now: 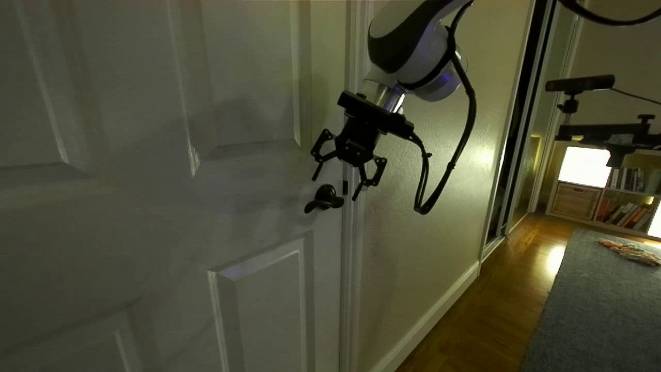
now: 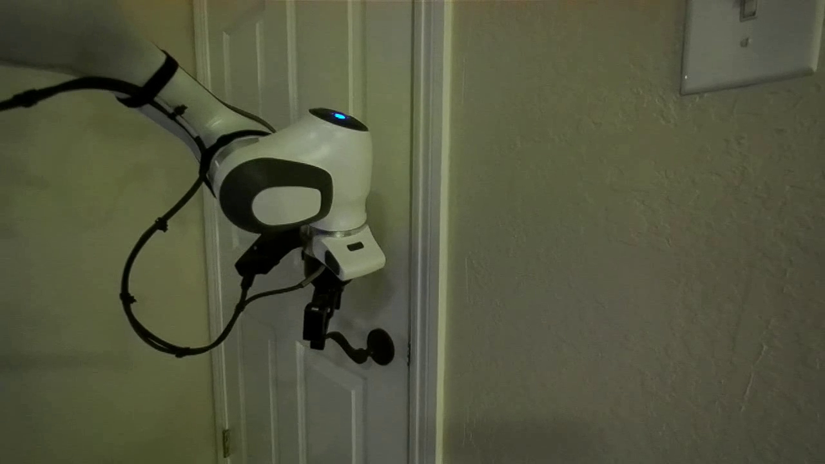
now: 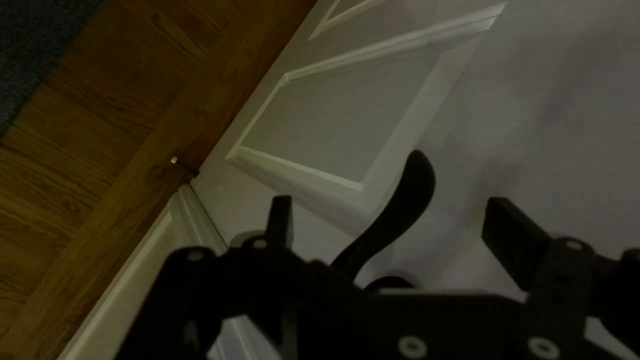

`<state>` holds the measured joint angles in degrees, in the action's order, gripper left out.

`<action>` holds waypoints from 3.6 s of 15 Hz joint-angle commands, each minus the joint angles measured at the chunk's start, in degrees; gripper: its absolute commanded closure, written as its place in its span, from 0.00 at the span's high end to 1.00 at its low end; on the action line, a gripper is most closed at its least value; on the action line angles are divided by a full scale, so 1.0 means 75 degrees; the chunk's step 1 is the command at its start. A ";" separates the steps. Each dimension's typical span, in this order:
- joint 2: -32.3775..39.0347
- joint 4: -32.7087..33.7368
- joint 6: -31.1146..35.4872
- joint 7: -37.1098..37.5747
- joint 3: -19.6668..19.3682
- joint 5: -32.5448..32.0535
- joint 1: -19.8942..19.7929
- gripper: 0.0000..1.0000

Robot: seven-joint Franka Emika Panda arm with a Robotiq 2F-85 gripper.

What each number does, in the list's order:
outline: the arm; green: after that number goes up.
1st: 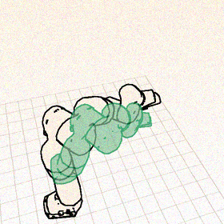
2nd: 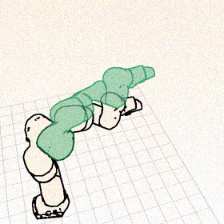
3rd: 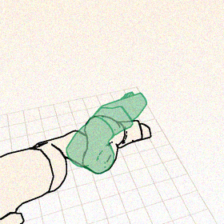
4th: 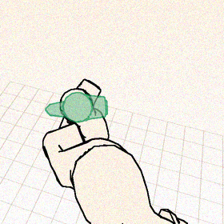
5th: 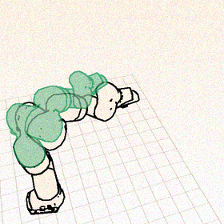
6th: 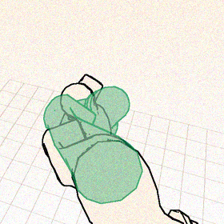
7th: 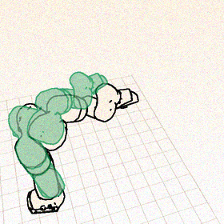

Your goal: Open the door

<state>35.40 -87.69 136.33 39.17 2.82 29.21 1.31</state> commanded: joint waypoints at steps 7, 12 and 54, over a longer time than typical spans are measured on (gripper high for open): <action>0.1206 0.1367 0.0038 -0.0010 0.0275 0.0373 -0.0138 0.32; 0.1134 0.1257 -0.0002 -0.0095 0.0319 0.0357 -0.0165 0.12; -0.6142 -0.7243 -0.1873 -0.1814 -0.0447 -0.1235 -0.0281 0.69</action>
<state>-0.48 -137.03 129.52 23.89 0.26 28.64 -0.07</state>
